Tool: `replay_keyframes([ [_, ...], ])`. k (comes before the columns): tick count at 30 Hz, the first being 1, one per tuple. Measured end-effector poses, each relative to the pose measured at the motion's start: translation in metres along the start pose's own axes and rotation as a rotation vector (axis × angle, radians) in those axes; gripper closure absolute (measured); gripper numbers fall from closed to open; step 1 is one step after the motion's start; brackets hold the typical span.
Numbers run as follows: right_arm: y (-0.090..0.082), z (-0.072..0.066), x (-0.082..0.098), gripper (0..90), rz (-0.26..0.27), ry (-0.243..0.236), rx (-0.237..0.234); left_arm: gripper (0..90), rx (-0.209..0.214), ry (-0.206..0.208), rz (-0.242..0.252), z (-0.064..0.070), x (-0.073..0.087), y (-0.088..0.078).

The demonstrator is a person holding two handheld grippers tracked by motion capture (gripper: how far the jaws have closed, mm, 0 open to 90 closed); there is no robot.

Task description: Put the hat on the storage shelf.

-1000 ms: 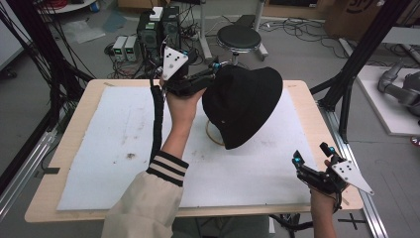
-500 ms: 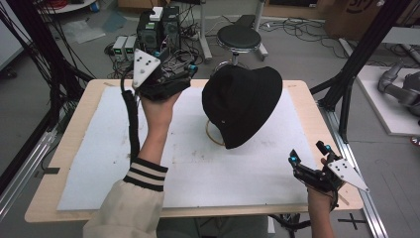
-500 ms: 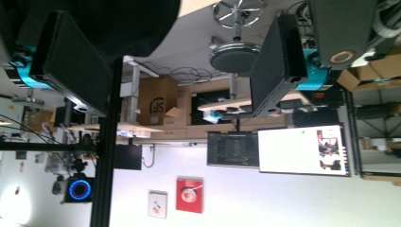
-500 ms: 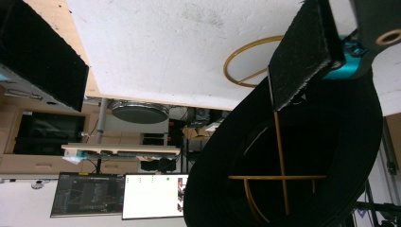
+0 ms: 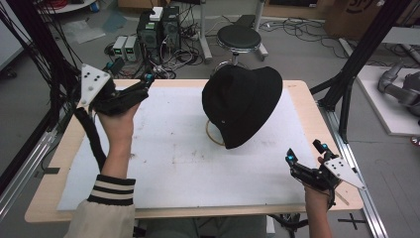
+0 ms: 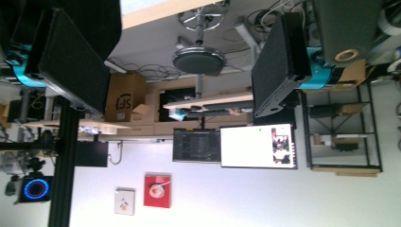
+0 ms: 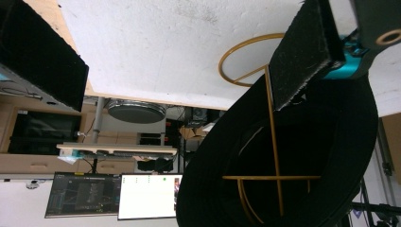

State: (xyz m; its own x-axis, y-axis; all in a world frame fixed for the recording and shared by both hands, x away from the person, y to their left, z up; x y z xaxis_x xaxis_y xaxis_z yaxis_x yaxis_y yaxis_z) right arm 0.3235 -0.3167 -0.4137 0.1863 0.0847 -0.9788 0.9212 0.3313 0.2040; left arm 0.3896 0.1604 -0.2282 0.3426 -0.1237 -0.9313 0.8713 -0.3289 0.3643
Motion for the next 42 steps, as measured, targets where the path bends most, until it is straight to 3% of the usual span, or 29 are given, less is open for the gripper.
replay_keyframes([
  [9,0.002,-0.002,0.0,5.6,0.002,-0.004,-0.003,20.4,-0.063,0.021,0.027,-0.032,-0.007,-0.042],
  [20,0.002,-0.003,0.0,5.5,0.006,0.01,-0.001,20.4,-0.133,0.071,0.007,-0.071,-0.006,-0.097],
  [24,0.002,-0.003,0.0,5.5,0.003,0.004,-0.002,20.5,-0.163,0.063,0.006,-0.082,0.0,-0.12],
  [29,0.003,-0.005,0.0,5.5,0.005,0.0,-0.009,20.5,-0.195,0.065,0.001,-0.089,0.01,-0.138],
  [42,0.008,-0.009,0.001,5.5,0.002,-0.002,-0.015,21.2,-0.189,0.067,-0.057,-0.097,0.053,-0.168],
])
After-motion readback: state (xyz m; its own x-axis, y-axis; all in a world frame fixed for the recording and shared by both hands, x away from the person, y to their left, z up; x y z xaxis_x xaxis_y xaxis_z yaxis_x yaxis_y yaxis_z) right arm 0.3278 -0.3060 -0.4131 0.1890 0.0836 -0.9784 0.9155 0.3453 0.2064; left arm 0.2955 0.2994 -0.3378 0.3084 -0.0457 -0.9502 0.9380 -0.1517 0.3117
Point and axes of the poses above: each handheld gripper's, and its own axes: y roughly forward along the jaws, x roughly out of its underside, z roughly to its right, the point moved 7 cm from there along y, roughly forward along the jaws, and after that the axes turned 10 degrees about z, right-handed, at the moved point
